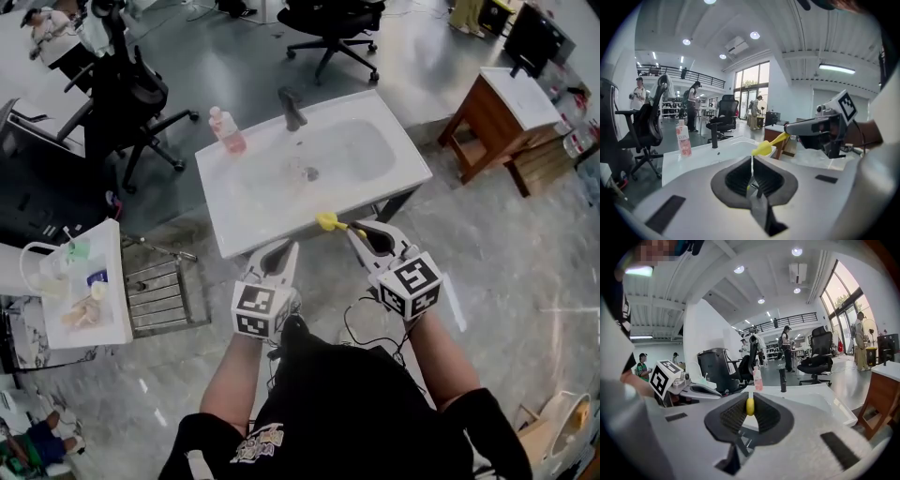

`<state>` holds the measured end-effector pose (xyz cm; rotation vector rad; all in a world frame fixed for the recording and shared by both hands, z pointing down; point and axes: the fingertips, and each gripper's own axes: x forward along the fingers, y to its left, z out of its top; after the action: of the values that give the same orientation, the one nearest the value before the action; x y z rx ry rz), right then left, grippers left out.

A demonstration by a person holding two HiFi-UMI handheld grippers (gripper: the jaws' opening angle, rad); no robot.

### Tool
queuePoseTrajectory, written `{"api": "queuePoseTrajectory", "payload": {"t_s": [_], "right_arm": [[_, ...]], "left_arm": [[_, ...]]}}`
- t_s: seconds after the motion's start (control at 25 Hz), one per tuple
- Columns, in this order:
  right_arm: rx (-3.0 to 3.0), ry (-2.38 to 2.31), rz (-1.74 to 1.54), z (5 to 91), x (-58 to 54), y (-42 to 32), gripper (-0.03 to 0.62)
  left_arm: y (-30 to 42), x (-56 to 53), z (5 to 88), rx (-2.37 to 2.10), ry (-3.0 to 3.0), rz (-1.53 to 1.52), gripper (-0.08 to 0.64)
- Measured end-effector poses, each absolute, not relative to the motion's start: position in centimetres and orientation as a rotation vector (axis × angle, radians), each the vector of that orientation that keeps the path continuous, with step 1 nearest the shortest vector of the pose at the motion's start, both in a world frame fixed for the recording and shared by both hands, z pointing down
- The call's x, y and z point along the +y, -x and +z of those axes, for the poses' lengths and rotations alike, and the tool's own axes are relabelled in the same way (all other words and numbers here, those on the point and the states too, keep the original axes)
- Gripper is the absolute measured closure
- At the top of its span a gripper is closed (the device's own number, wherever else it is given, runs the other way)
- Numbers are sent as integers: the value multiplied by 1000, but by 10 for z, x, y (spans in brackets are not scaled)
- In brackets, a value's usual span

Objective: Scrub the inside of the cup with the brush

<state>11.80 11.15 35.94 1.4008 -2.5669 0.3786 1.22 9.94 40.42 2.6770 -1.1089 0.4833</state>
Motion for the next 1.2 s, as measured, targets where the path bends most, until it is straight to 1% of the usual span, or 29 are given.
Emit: {"api": "queuePoseTrajectory", "payload": {"t_s": [0.2, 0.52, 0.88, 1.2], "right_arm": [[-2641, -1334, 417, 356, 144, -125, 555], [-2734, -1236, 403, 345, 175, -107, 555], [-2759, -1227, 378, 336, 187, -83, 555], [-2742, -1254, 380, 336, 192, -86, 555]], "left_arm": [[-16, 149, 395, -1206, -2642, 487, 546], [-2, 197, 375, -1331, -2622, 488, 546], [27, 211, 363, -1365, -2583, 449, 546], [24, 213, 366, -1328, -2592, 433, 546]]}}
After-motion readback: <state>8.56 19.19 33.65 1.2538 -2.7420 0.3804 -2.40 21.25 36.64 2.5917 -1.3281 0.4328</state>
